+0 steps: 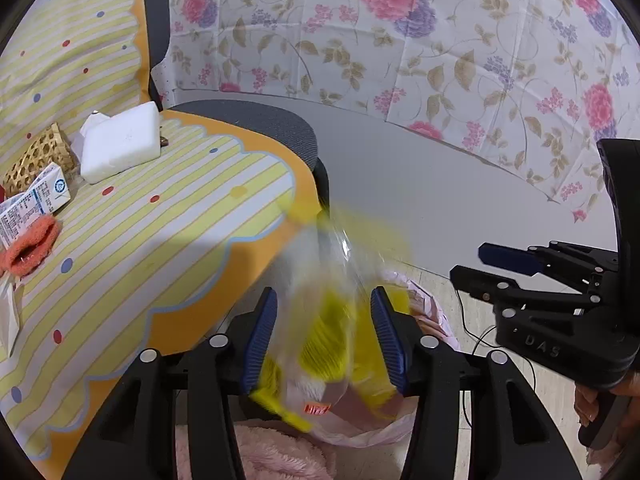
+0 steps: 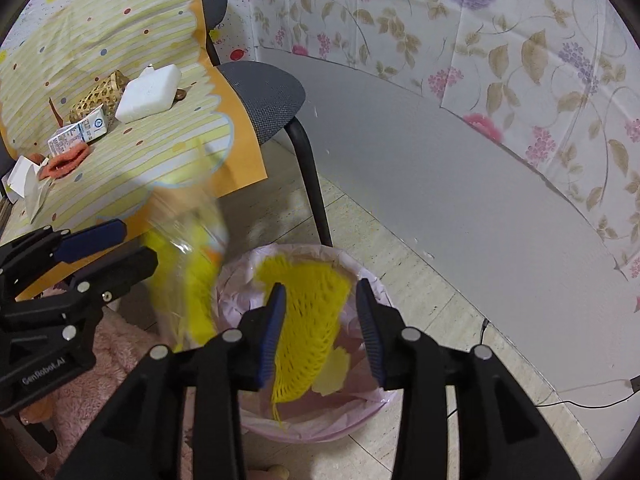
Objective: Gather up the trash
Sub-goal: 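Open both tools to drop the bag and net into the bin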
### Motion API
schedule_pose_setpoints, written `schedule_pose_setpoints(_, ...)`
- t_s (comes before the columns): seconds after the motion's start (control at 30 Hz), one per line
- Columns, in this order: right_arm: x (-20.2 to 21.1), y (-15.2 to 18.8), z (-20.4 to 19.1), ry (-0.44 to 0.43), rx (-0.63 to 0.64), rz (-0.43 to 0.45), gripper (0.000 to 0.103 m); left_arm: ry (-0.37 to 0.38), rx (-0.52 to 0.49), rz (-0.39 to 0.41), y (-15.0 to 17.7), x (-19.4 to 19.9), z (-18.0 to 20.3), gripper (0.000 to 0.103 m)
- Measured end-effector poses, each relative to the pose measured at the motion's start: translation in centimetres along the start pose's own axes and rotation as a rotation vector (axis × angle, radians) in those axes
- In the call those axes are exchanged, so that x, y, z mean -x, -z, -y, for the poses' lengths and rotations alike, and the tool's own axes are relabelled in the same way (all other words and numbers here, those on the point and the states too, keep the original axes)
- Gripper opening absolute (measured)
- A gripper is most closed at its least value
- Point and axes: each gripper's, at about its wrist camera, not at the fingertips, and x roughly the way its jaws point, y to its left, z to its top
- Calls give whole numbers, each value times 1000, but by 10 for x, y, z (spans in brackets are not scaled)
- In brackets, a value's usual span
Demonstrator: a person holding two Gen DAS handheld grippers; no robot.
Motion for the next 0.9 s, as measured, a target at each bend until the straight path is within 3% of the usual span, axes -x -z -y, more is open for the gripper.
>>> schedule_pose_setpoints(0.2,27,-7,11,21,-24,61,43,-31,8,57,-6,34,-11,55)
schedule_pose_setpoints(0.43,65,-18,2,-44,-20,156,44,-128,44,102,-3,75,-32,58)
schedule_pose_setpoints(0.5,67,-20,-7,-49,0,167,45,-139,59,118,-1,87,-39,62)
schedule_pose_setpoints(0.8,65,-23,-38,-81,60,156,53,-178,114,167,9,118,-61,63)
schedule_pose_setpoints(0.9,72,-27,-45,-98,65,178,53,-229,132,177,14,132,-73,66)
